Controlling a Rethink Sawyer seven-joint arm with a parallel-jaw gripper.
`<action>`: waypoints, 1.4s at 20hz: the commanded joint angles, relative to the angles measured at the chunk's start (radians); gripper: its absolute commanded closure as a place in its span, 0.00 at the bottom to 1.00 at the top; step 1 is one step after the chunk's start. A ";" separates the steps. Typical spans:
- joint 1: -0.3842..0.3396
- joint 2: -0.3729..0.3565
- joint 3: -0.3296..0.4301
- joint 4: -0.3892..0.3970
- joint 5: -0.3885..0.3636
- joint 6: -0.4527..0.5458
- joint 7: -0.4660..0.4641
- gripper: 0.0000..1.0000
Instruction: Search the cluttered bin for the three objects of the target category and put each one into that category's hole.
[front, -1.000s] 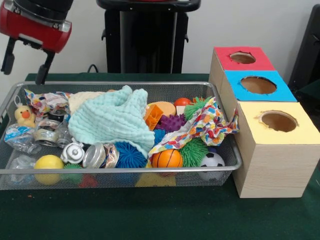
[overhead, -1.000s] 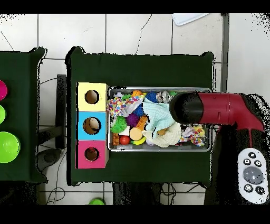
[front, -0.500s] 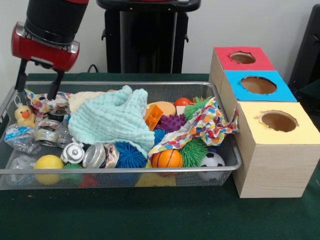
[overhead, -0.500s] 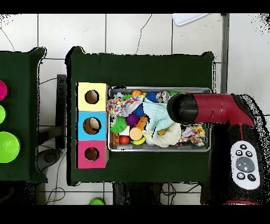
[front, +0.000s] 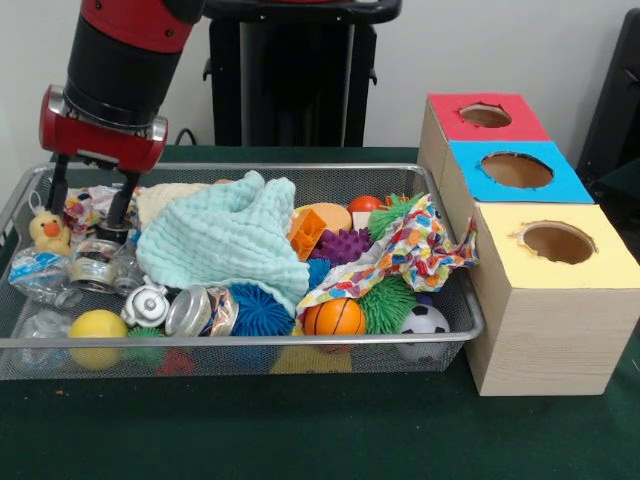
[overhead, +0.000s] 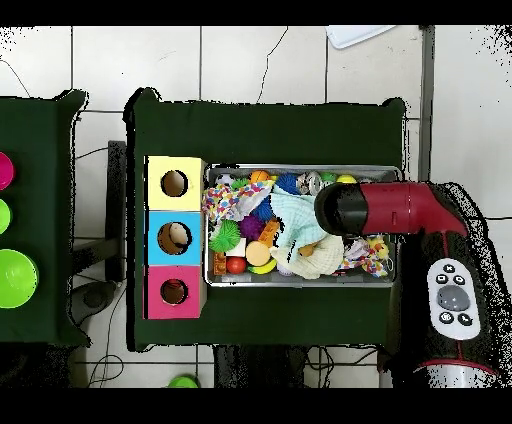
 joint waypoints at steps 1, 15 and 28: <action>-0.033 0.061 0.040 0.058 -0.098 -0.047 -0.127 0.00; -0.085 0.073 0.057 0.064 -0.144 -0.067 -0.138 0.00; -0.057 0.202 -0.014 0.071 -0.154 -0.185 0.080 0.00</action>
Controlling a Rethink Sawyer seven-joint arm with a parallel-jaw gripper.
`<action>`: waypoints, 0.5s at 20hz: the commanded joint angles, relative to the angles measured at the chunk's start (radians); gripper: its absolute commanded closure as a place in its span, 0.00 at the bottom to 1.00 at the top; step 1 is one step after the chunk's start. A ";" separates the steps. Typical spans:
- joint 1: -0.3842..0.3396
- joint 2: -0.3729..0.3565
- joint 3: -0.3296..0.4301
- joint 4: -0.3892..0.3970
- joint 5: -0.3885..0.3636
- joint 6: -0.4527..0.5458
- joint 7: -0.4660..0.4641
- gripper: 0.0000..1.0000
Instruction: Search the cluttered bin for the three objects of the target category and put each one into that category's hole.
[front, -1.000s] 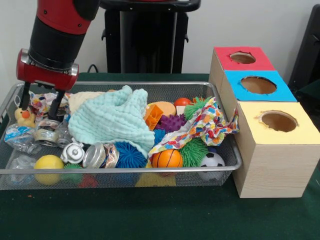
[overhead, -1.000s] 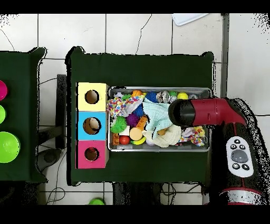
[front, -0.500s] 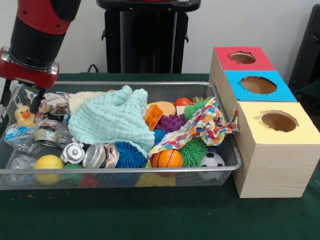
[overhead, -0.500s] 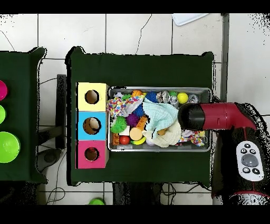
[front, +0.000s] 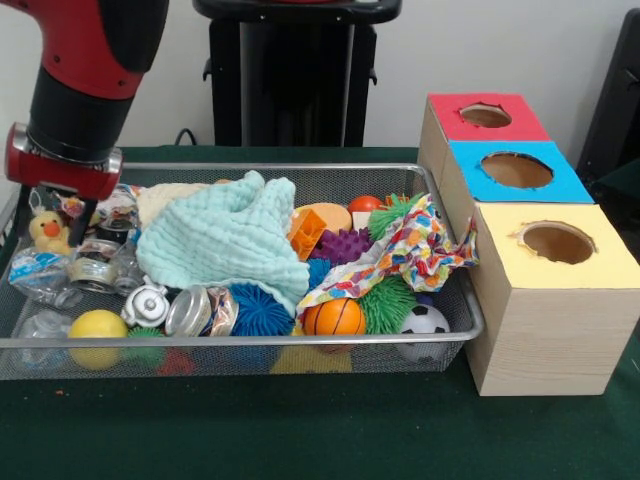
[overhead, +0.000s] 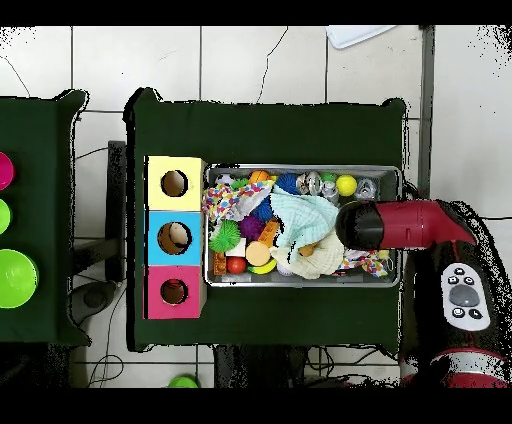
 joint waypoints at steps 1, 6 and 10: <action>0.016 0.115 -0.004 0.072 -0.052 -0.086 0.088 0.00; 0.035 0.126 -0.027 0.068 -0.036 -0.081 0.088 0.00; 0.055 0.124 -0.065 0.061 -0.042 -0.012 0.045 0.00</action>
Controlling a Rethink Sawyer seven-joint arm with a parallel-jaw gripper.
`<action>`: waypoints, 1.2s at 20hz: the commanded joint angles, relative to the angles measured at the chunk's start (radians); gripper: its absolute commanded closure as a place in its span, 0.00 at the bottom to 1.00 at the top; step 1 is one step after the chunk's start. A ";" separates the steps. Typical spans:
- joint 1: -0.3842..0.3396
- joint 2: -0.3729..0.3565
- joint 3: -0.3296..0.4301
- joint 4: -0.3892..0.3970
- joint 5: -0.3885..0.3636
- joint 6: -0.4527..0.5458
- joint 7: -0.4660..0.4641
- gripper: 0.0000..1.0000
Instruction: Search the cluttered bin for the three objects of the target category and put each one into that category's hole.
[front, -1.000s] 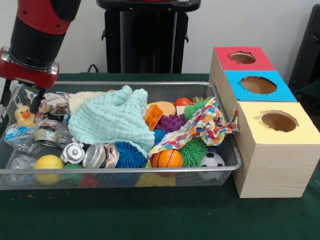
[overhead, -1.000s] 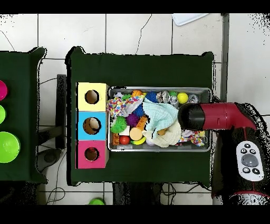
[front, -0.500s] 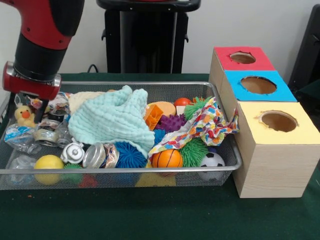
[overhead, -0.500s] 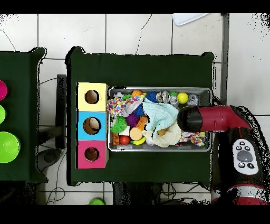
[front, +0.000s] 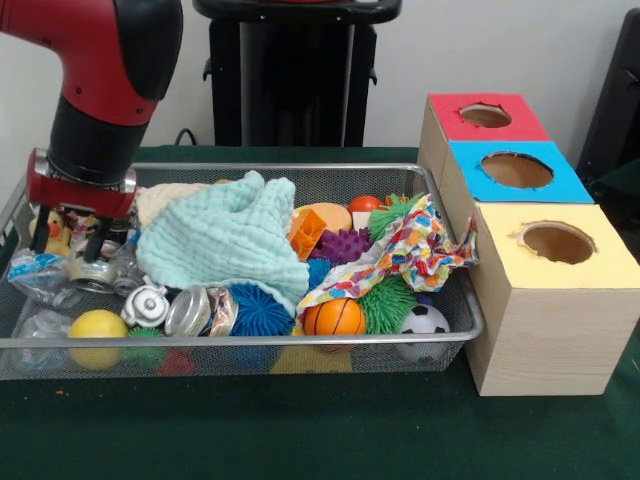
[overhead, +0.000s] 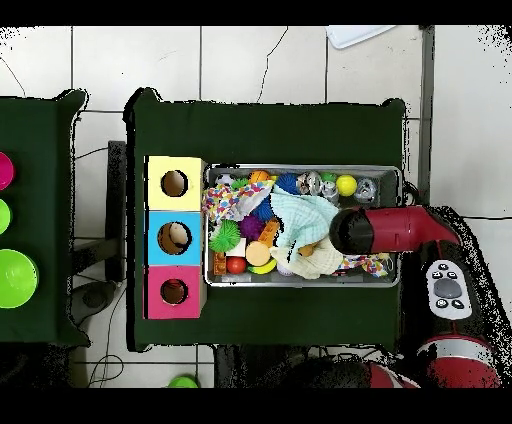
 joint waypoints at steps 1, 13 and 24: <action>0.024 0.068 -0.022 0.058 -0.043 0.064 0.029 0.00; 0.029 0.033 -0.043 0.074 -0.042 0.100 -0.075 0.00; 0.023 0.035 -0.046 0.080 -0.040 0.105 -0.103 0.00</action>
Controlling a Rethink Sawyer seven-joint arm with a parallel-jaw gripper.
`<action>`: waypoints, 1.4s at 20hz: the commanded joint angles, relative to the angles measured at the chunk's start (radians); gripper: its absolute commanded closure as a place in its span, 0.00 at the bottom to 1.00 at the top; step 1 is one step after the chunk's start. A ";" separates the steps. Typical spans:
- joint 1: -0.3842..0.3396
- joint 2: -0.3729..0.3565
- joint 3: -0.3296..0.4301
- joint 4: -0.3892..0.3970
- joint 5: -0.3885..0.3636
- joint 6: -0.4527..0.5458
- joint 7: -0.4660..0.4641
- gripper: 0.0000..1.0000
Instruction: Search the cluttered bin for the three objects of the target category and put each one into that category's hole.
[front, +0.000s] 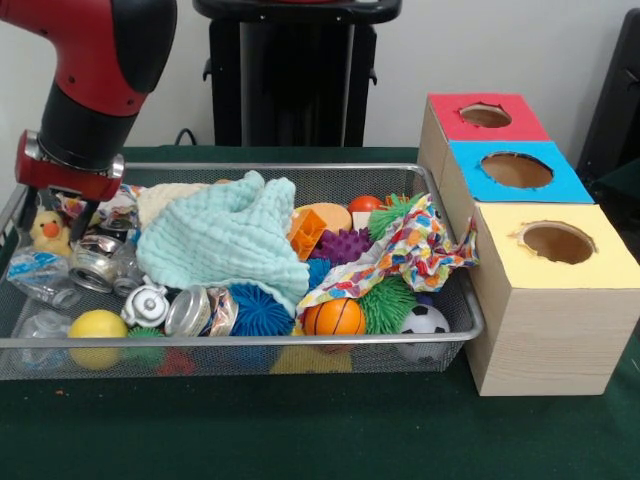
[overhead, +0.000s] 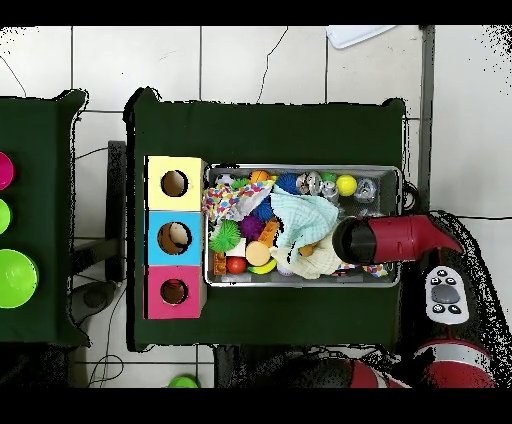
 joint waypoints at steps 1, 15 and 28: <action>-0.007 0.034 0.035 0.062 -0.037 0.112 -0.108 0.00; 0.009 0.130 -0.008 -0.021 -0.053 0.157 -0.069 0.00; 0.062 0.180 -0.077 -0.084 -0.142 0.096 -0.068 0.00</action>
